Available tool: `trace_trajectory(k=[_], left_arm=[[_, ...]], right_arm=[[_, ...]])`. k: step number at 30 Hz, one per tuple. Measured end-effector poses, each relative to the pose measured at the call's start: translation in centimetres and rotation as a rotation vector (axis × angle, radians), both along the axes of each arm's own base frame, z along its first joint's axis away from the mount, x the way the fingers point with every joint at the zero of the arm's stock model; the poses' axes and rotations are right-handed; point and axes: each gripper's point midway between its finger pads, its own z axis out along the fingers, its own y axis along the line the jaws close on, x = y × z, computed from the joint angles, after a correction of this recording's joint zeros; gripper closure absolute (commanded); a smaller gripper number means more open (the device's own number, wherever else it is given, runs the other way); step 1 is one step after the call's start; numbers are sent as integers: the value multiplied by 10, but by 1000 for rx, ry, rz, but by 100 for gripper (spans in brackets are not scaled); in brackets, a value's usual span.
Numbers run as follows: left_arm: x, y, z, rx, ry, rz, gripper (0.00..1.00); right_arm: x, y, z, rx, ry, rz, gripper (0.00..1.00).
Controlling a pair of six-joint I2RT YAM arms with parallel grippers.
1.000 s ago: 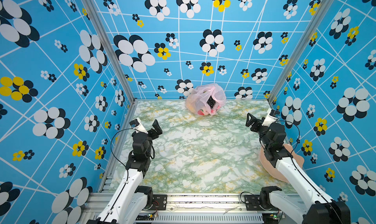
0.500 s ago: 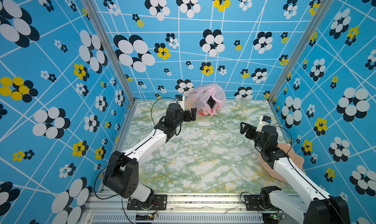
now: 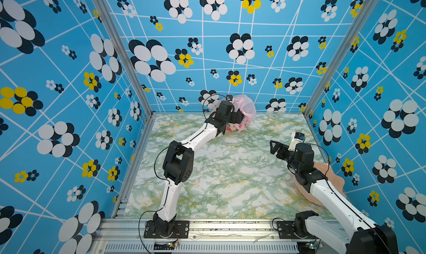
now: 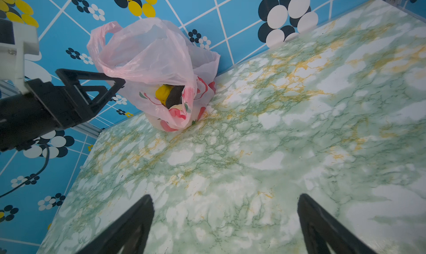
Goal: Take fruits out of the plastic bag
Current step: Move the plastic bag to the top-center of the table.
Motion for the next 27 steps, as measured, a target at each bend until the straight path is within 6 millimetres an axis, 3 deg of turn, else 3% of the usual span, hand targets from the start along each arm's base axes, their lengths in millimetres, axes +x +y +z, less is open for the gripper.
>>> trace_trajectory(k=[2, 4, 11, 14, 18, 22, 27], left_arm=[[12, -3, -1, 4, -12, 22, 1], [21, -4, -4, 9, -22, 40, 11], [35, -3, -12, 21, -30, 86, 80], [35, -2, -14, 23, -24, 94, 99], [27, 3, -17, 25, -9, 97, 100], [3, 17, -18, 18, 18, 102, 100], [-27, 34, 6, -53, -4, 101, 100]], right_arm=[[0, 2, 0, 5, 1, 7, 1], [0, 2, -1, 7, 3, 8, 1], [1, 2, -8, 5, 27, 6, 1], [1, 3, -12, 1, 40, 8, 2], [0, 8, -17, -5, 65, 19, 2], [1, 15, -15, -16, 75, 30, 2], [1, 28, -4, -30, 64, 52, 2]])
